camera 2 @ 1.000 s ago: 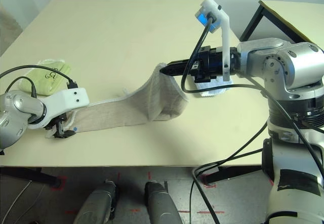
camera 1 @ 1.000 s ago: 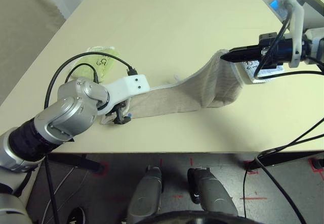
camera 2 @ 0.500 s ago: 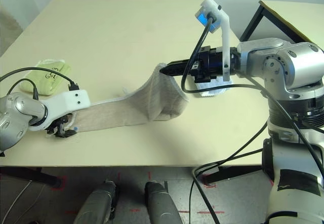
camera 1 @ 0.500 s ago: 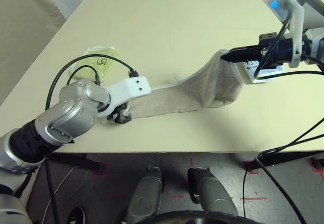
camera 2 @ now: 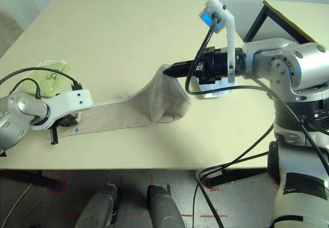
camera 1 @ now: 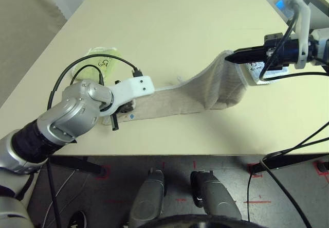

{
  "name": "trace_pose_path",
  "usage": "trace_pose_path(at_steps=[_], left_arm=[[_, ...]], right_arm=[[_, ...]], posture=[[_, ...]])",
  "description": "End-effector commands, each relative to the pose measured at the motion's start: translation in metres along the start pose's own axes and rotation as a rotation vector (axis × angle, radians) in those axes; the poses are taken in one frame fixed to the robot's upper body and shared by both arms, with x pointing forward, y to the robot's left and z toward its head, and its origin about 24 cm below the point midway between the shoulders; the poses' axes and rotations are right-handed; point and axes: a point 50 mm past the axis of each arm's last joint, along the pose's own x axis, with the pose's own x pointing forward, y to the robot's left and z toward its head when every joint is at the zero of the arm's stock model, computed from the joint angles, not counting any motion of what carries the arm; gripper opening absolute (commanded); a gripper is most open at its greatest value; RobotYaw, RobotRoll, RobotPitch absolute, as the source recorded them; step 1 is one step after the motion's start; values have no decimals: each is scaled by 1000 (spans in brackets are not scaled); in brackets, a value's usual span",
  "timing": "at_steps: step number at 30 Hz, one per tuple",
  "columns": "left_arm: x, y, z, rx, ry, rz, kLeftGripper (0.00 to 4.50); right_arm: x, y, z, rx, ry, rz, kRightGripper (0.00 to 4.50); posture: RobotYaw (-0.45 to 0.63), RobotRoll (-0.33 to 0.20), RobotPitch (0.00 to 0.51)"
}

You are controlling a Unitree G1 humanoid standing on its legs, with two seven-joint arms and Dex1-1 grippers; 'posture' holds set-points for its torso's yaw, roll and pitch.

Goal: Fold the towel and set it aside.

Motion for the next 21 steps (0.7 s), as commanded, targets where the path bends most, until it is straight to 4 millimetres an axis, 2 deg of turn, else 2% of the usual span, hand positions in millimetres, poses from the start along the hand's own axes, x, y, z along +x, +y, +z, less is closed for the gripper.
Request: trace_pose_path(at_steps=[1,5,9,12,16,21], left_arm=[[-23,30,-19,-116,-65,15,20],[-43,58,-37,-236,-181,25,20],[-54,83,-54,-318,-256,66,20],[-65,105,-64,-376,-335,129,20],[-73,123,-68,-409,-394,186,20],[-81,135,-78,-424,-399,268,20]], right_arm=[[-14,1,-5,-13,42,-5,0],[-30,-7,-9,-50,86,-57,0],[-40,-16,-9,-87,103,-83,0],[-48,-26,-5,-77,63,-104,0],[-56,-38,-5,-91,37,-162,0],[-66,-55,-2,-143,-30,-269,0]], posture=[[31,0,128],[20,0,125],[15,0,122],[16,0,121],[18,0,120],[19,0,119]])
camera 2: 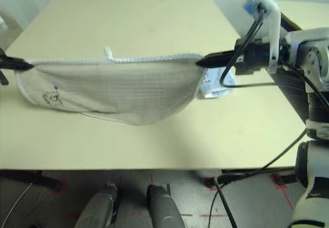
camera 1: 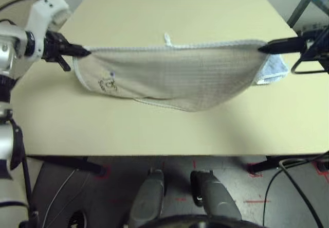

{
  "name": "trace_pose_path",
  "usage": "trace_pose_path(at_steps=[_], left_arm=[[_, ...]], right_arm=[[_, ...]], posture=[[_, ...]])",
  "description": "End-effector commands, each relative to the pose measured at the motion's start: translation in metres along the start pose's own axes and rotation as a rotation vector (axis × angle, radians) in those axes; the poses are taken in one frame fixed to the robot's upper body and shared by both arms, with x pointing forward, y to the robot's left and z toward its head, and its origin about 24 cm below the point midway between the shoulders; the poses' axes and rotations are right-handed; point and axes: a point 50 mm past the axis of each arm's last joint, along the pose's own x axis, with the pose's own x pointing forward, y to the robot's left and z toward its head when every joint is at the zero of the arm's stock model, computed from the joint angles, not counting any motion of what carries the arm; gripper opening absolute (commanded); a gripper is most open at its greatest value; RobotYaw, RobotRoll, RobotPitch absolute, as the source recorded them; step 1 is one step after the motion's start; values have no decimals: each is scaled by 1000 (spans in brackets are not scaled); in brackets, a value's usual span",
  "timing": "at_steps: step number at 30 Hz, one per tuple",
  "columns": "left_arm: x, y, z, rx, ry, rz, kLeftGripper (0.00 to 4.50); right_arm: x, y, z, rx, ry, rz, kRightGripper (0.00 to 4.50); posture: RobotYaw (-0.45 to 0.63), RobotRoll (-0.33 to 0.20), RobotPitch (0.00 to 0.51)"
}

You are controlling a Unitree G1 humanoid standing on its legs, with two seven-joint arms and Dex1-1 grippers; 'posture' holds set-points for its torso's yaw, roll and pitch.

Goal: Fold the towel and set it aside.

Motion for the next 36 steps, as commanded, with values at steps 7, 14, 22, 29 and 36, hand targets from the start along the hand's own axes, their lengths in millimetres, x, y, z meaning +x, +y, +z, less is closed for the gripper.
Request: trace_pose_path(at_steps=[7,14,22,29,36], left_arm=[[-4,11,-8,4,30,32,20],[6,19,24,-13,-83,112,20],[22,28,46,19,-166,406,20],[31,24,24,147,-42,376,20],[39,6,-14,196,88,75,20]], right_arm=[[-10,-11,21,-86,-80,-92,0],[-3,-36,47,-204,-137,-286,0],[3,-66,58,-329,-225,-686,0],[18,-63,27,-311,-212,-525,0],[34,-31,-31,-263,-6,-120,0]], posture=[[19,0,117],[17,0,115],[6,0,115],[-8,0,123],[4,0,125]])
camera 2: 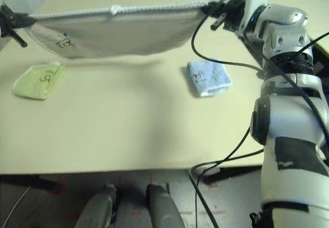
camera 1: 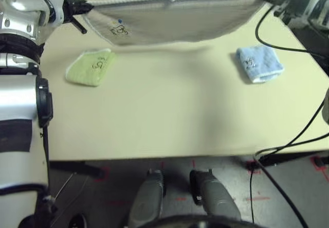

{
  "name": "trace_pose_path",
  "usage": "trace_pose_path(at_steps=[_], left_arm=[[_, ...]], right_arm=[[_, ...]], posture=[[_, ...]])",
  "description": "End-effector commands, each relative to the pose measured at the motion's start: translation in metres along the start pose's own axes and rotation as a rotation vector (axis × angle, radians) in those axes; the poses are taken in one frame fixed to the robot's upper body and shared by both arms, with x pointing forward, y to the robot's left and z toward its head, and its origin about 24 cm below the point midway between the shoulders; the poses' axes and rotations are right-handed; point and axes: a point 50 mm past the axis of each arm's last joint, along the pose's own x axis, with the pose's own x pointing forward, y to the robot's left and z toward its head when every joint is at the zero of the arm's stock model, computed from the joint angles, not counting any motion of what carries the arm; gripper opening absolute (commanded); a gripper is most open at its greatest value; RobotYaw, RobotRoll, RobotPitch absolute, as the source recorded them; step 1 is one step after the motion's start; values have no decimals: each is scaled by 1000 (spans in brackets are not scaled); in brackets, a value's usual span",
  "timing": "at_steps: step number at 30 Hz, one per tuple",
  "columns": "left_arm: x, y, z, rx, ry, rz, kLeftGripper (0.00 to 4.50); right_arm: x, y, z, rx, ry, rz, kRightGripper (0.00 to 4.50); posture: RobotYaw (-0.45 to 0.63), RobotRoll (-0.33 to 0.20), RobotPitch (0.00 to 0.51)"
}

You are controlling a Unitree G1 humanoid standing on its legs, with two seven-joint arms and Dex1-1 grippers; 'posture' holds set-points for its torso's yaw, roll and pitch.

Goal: Fold the towel and set it aside.

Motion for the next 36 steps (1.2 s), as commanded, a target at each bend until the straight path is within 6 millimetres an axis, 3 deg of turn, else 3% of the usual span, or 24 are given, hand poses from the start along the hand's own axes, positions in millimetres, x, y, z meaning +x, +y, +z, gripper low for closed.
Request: trace_pose_path(at_steps=[1,8,19,22,28,36], left_arm=[[-11,-3,-14,22,46,-101,20],[-15,-48,-30,68,51,-396,20],[-42,-113,-30,40,145,-599,20],[-50,-118,-32,14,169,-631,20],[-63,-104,-51,26,271,-595,20],[-64,-100,-51,28,261,-577,20]], right_arm=[[-15,16,1,-18,70,118,0],[-22,70,-12,-18,223,333,0],[-34,96,-29,-116,391,473,0],[-38,100,-31,-144,413,498,0],[-58,92,-41,-210,486,515,0],[-62,90,-52,-260,520,522,0]], posture=[[5,0,125],[21,0,126],[28,0,128],[24,0,127],[22,0,129],[25,0,127]])
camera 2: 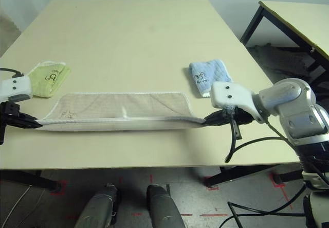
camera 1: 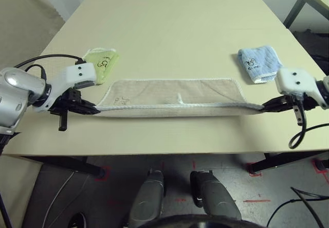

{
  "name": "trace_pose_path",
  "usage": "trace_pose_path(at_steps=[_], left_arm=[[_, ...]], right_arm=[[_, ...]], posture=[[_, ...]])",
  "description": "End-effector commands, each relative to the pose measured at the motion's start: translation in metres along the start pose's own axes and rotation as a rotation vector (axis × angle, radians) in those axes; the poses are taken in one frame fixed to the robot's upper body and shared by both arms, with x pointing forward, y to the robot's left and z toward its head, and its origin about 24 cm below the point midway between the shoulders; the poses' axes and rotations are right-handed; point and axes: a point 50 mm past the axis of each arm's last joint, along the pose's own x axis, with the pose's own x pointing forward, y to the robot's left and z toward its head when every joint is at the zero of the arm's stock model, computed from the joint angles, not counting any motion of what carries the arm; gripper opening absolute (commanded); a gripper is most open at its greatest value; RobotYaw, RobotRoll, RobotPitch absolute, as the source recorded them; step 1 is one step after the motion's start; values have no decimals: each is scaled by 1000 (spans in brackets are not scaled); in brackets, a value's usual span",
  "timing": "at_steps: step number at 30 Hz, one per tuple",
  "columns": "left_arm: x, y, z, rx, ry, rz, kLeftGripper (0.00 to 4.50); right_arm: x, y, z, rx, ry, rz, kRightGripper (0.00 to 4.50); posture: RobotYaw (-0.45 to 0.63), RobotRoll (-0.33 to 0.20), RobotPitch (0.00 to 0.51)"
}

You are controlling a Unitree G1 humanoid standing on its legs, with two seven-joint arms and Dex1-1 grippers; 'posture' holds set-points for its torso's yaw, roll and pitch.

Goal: Fold the towel and set it aside.

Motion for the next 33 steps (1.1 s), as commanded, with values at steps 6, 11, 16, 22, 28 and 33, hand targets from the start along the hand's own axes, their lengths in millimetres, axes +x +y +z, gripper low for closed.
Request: trace_pose_path(at_steps=[6,11,16,22,28,33], left_arm=[[2,2,-1,-11,7,32,20],[11,0,1,-10,-7,26,0],[22,-3,3,-18,-22,19,0],[25,-1,2,-27,-27,27,0],[28,-2,0,-32,-25,24,0],[30,-3,-1,-33,-23,26,0]], right_arm=[[18,6,-1,32,-9,12,0],[28,5,4,73,-40,-12,1045],[30,7,6,132,-27,7,2865],[16,5,23,229,-56,41,4460],[14,-2,65,345,-102,-18,4460],[24,-1,87,422,-97,-39,4460]], posture=[[24,0,129],[26,0,130],[29,0,130],[28,0,132],[28,0,133],[34,0,131]])
